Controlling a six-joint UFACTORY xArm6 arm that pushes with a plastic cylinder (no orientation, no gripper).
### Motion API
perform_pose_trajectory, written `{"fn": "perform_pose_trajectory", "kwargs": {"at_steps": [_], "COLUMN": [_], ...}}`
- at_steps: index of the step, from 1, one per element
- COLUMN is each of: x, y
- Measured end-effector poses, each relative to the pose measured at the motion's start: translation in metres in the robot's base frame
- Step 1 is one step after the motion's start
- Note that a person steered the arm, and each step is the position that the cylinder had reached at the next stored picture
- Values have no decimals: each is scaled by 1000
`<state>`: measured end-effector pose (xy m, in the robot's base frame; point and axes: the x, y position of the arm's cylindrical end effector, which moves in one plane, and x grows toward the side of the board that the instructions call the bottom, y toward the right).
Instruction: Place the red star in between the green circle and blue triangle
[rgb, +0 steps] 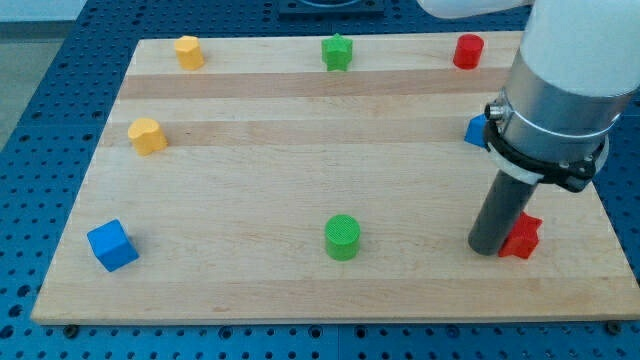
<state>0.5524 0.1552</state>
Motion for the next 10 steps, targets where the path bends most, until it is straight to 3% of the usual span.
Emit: {"fn": "perform_pose_trajectory", "kwargs": {"at_steps": [2, 3, 5, 6, 8, 10], "x": [13, 42, 31, 20, 14, -19], "y": [-2, 4, 81, 88, 34, 31]}}
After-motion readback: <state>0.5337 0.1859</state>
